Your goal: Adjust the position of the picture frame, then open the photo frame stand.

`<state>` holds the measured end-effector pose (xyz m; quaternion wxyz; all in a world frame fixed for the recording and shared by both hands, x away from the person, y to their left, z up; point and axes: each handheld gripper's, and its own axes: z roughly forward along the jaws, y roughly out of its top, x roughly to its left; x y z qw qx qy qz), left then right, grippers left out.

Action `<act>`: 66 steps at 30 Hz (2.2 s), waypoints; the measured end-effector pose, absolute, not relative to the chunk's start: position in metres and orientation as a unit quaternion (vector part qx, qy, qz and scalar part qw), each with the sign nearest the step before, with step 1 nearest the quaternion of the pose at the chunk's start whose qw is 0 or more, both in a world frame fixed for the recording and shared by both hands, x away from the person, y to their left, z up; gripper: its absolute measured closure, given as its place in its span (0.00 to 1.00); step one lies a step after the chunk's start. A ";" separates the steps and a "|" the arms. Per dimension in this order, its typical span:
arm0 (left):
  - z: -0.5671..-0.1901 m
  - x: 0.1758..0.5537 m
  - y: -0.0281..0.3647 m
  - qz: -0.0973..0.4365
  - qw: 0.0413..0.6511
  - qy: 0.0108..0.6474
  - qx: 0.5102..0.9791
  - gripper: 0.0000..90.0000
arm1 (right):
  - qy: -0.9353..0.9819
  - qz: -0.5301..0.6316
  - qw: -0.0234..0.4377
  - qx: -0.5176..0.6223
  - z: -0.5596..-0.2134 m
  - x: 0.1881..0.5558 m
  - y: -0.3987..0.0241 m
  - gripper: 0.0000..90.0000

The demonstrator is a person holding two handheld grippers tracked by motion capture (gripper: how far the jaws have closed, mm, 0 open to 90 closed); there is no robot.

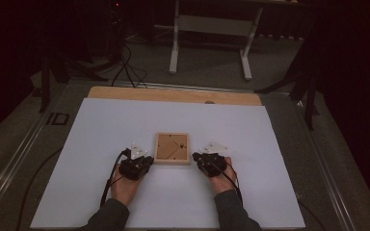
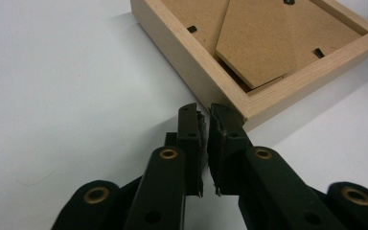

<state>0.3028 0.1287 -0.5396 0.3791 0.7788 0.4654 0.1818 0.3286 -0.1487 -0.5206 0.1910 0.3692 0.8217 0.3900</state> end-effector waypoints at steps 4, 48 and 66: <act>-0.536 0.301 0.132 0.187 0.384 0.466 0.775 0.89 | 0.821 0.395 0.204 0.358 -0.517 0.324 -0.148 0.93; -0.482 0.279 0.136 0.201 0.497 0.385 0.752 0.66 | 0.830 0.426 0.197 0.301 -0.519 0.314 -0.134 1.00; -0.481 0.279 0.131 0.193 0.500 0.378 0.755 0.66 | 0.831 0.426 0.187 0.305 -0.523 0.315 -0.131 1.00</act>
